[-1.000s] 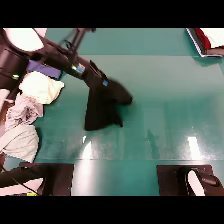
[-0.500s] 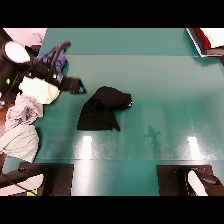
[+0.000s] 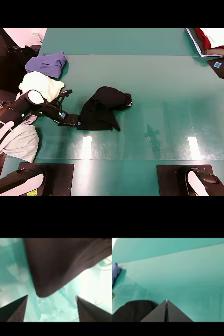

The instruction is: Fold the shirts.

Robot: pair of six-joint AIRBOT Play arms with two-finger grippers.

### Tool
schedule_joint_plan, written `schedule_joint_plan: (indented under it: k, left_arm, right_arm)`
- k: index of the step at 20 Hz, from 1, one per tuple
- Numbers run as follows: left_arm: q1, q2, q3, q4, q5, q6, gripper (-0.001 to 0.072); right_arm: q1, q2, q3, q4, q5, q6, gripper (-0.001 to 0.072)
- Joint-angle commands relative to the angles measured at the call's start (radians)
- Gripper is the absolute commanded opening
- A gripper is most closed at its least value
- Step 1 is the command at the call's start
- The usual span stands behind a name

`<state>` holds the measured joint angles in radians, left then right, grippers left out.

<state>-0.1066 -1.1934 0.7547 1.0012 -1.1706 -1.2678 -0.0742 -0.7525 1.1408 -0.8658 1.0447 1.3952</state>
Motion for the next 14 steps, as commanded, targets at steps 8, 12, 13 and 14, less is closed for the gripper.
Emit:
schedule_joint_plan:
  k: [8,12,13,14]
  left_arm:
    - [-0.055,-0.002,-0.049,-0.066,0.138,0.018,0.0616]
    - [-0.055,-0.002,-0.049,-0.067,0.135,0.001,0.0284]
    - [-0.055,-0.002,-0.045,-0.067,0.133,-0.025,0.0108]
    - [-0.055,-0.002,-0.03,-0.066,0.128,-0.026,0.0028]
  right_arm:
    - [0.018,-0.001,0.0,0.0,0.003,-0.009,0.0017]
    - [0.018,0.0,0.0,0.0,0.006,-0.009,0.0017]
    - [0.018,-0.001,0.0,0.0,0.006,-0.009,0.0017]
    - [0.018,-0.001,-0.001,0.0,0.005,-0.009,0.0017]
